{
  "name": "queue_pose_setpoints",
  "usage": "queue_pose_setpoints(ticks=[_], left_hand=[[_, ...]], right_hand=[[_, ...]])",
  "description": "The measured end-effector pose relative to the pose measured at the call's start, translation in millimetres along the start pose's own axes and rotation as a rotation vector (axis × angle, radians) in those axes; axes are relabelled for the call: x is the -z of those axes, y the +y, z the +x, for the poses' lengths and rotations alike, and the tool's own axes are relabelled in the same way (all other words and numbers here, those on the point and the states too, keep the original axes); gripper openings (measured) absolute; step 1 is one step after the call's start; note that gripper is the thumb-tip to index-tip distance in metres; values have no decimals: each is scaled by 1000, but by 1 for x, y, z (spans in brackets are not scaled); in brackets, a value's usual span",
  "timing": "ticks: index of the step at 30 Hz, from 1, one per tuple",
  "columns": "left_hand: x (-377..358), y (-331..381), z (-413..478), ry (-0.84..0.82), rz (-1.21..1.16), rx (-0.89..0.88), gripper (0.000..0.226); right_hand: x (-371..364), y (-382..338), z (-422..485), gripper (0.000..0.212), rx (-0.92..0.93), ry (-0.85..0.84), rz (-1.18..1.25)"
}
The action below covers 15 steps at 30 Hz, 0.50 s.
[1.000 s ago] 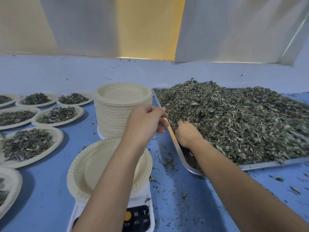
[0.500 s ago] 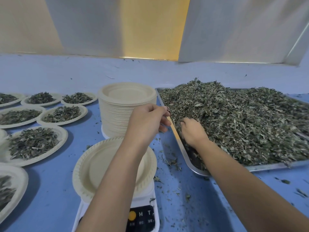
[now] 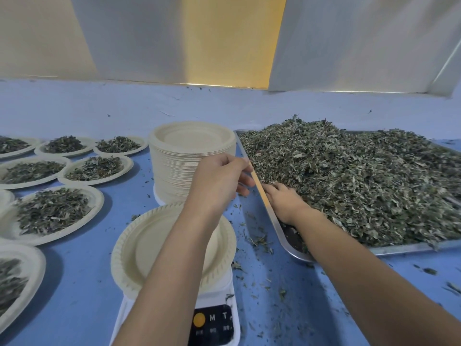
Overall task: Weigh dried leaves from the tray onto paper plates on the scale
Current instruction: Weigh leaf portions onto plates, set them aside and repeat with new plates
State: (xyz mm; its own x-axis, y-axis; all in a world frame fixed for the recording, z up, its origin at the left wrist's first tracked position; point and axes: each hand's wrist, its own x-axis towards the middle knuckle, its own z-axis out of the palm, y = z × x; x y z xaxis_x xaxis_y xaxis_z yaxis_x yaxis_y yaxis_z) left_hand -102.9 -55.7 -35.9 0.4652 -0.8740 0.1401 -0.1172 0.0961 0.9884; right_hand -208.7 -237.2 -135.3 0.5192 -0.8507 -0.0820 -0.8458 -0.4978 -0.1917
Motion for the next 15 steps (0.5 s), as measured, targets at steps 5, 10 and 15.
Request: queue_pose_setpoints(ticks=[5,10,15], left_hand=[[1,-1,1,1,7,8,25],[-1,-3,1,14,12,9,25],[-18,-8,0,85,-144,114,22]], right_hand=[[4,-10,-8,41,-10,74,-128],[4,-12,-12,31,26,152,-102],[14,-6,-16,34,-94,334,340]])
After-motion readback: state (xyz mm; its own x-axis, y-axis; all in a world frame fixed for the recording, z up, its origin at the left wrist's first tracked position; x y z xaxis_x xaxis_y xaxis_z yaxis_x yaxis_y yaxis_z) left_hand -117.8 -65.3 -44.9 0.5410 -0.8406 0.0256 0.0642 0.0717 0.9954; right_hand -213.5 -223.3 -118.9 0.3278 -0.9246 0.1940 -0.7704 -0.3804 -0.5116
